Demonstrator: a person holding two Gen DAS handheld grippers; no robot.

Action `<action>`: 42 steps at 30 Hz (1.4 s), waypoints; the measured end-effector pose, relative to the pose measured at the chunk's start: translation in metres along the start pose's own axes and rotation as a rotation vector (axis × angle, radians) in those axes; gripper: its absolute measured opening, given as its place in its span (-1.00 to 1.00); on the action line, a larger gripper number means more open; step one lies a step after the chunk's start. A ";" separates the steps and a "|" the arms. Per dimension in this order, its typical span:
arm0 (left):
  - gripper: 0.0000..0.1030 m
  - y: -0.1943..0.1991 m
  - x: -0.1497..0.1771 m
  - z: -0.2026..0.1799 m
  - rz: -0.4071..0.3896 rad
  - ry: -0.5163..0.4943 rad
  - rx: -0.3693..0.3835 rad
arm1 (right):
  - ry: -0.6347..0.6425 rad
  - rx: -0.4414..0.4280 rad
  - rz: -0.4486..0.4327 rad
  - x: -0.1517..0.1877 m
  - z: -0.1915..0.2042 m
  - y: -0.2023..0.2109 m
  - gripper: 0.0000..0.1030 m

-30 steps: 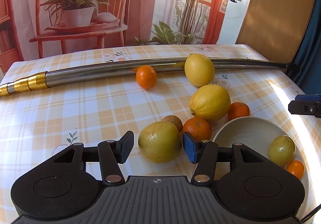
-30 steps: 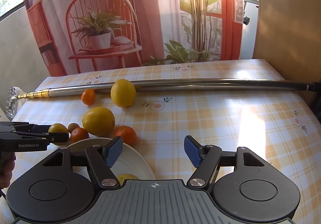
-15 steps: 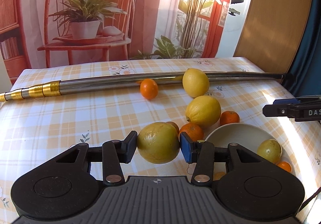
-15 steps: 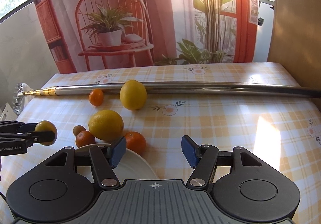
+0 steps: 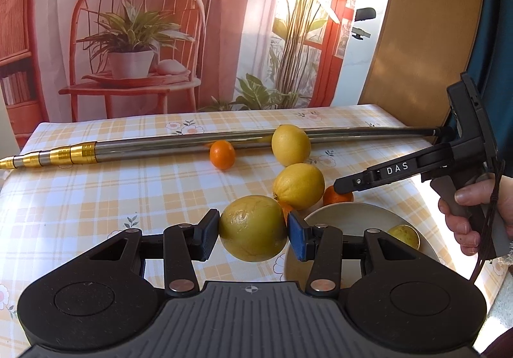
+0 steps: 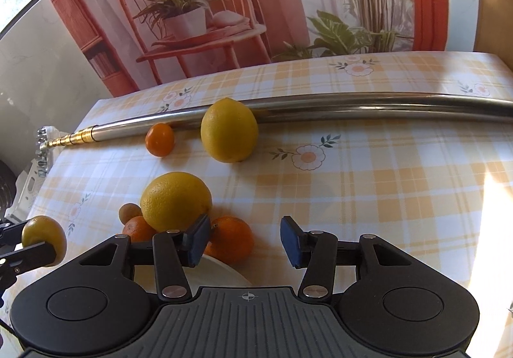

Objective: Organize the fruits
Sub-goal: 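Close the left tool around the large pale-yellow grapefruit, then grasp an orange with the right tool while the left tool holds the grapefruit, then lower the orange into the bowl and open the right tool while the left tool carries the grapefruit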

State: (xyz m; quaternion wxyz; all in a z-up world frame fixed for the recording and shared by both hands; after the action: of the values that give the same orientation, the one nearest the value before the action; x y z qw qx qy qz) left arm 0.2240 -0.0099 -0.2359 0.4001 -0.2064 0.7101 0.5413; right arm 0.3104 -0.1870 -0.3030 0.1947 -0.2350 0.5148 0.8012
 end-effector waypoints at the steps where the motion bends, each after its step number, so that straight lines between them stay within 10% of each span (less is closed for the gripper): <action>1: -0.06 0.001 0.001 0.000 0.000 -0.004 -0.002 | 0.002 -0.004 0.011 0.000 0.002 -0.002 -0.14; 17: -0.06 0.005 0.006 -0.007 0.011 -0.016 0.003 | -0.088 -0.035 0.055 0.005 -0.001 -0.012 -0.35; 42: -0.06 0.018 0.020 -0.030 0.033 -0.052 0.016 | -0.085 -0.070 -0.134 0.021 0.004 0.063 -0.37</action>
State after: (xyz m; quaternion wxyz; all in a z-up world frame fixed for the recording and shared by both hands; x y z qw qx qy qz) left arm 0.1887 -0.0290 -0.2375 0.4112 -0.1774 0.7071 0.5472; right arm 0.2581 -0.2068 -0.2678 0.2613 -0.2413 0.4606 0.8132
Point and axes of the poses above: each gripper's, at about its wrist camera, not at the fingertips, and y roughly against the way its jaws point, z to its left, x to its underside, the point moved 6 cm from there along -y, roughly the way its jaws point, and after that the axes turned 1 degree about -y, right-handed, at the moved point
